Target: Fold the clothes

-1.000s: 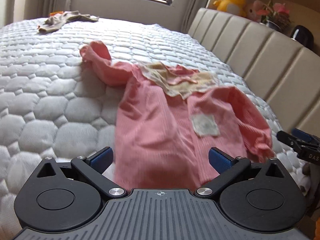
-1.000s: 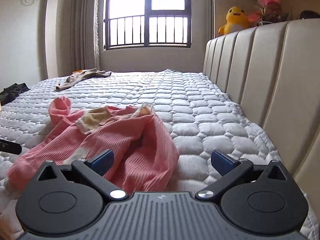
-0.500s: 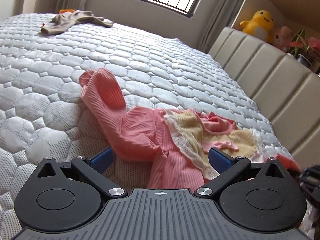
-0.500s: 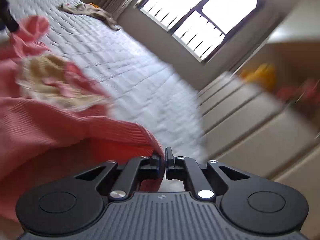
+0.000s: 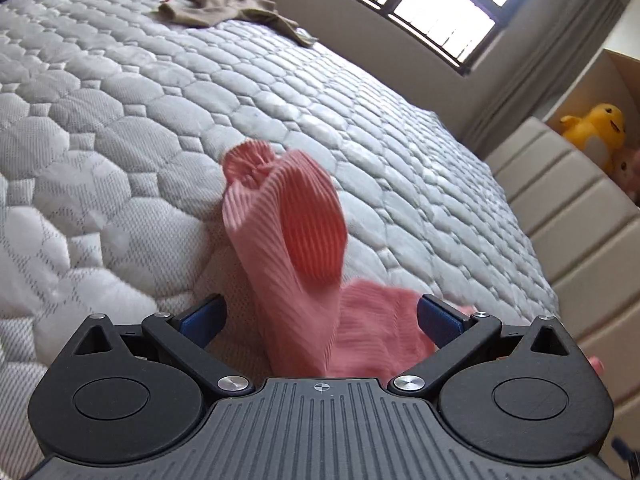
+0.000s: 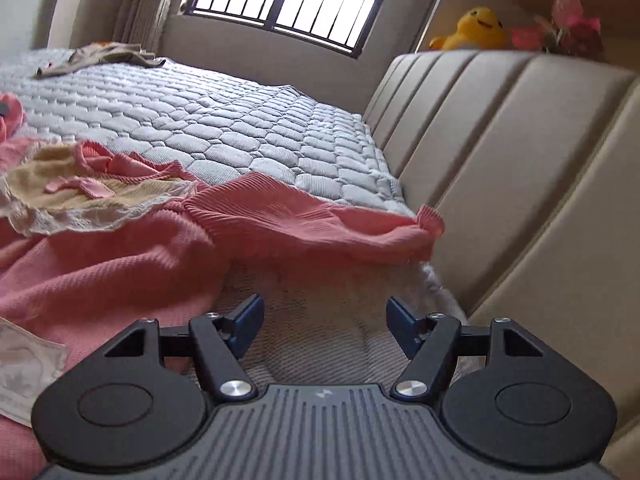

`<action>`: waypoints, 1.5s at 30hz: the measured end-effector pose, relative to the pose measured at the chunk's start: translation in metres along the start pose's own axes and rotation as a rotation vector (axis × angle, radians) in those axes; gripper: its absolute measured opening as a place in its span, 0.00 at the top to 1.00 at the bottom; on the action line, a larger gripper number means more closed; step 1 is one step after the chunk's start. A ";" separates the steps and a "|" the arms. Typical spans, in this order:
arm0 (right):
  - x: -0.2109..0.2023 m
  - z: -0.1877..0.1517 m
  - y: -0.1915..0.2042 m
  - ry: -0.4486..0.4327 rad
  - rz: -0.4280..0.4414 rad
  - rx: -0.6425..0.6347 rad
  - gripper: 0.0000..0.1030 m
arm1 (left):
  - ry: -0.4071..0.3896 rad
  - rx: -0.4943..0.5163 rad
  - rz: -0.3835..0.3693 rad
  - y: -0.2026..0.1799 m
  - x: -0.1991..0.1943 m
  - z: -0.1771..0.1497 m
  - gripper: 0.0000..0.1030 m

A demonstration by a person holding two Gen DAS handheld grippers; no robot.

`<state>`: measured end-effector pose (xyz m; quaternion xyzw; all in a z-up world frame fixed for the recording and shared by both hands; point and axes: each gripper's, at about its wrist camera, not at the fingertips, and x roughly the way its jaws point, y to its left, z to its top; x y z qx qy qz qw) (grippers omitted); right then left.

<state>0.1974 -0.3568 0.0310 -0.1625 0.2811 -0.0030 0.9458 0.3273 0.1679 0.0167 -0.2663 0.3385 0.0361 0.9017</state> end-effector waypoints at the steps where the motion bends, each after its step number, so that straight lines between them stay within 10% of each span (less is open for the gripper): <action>1: -0.001 0.000 -0.001 -0.003 0.006 0.017 0.33 | -0.003 -0.019 0.010 0.002 0.005 0.004 0.02; 2: -0.003 0.000 -0.002 -0.006 0.011 0.034 0.33 | -0.017 -0.007 -0.007 -0.002 0.003 0.011 0.30; 3: -0.003 0.001 -0.003 -0.009 0.014 0.047 0.32 | -0.032 0.008 -0.027 -0.006 0.000 0.019 0.91; 4: -0.003 0.000 -0.003 -0.015 0.008 0.052 0.31 | -0.046 0.024 -0.047 -0.011 -0.003 0.026 0.93; 8: 0.002 0.000 -0.004 0.002 0.011 0.093 0.30 | -0.290 0.166 -0.084 -0.024 -0.063 0.043 0.78; 11: -0.003 -0.003 -0.003 0.004 0.036 0.103 0.30 | -0.369 0.217 0.084 -0.003 -0.077 0.041 0.12; 12: -0.009 -0.004 -0.001 -0.001 0.046 0.098 0.30 | -0.339 0.208 0.125 0.010 -0.074 0.041 0.09; 17: -0.065 -0.022 0.012 -0.013 0.227 0.021 0.17 | -0.122 0.125 0.129 0.057 -0.080 0.018 0.09; 25: -0.140 -0.072 0.066 -0.049 0.497 -0.220 0.15 | -0.036 0.511 -0.109 -0.008 -0.162 -0.108 0.01; 30: -0.142 -0.083 0.100 -0.166 0.307 -0.342 0.15 | -0.024 0.754 -0.209 -0.055 -0.190 -0.178 0.00; 33: -0.144 -0.054 0.081 -0.268 0.216 -0.168 0.15 | -0.030 0.897 -0.209 -0.075 -0.204 -0.215 0.00; 38: -0.135 -0.039 0.063 -0.262 0.181 -0.077 0.15 | -0.111 1.108 -0.065 -0.085 -0.202 -0.253 0.00; 45: -0.113 -0.069 0.078 -0.158 0.133 -0.214 0.15 | -0.150 0.976 0.130 -0.054 -0.169 -0.212 0.00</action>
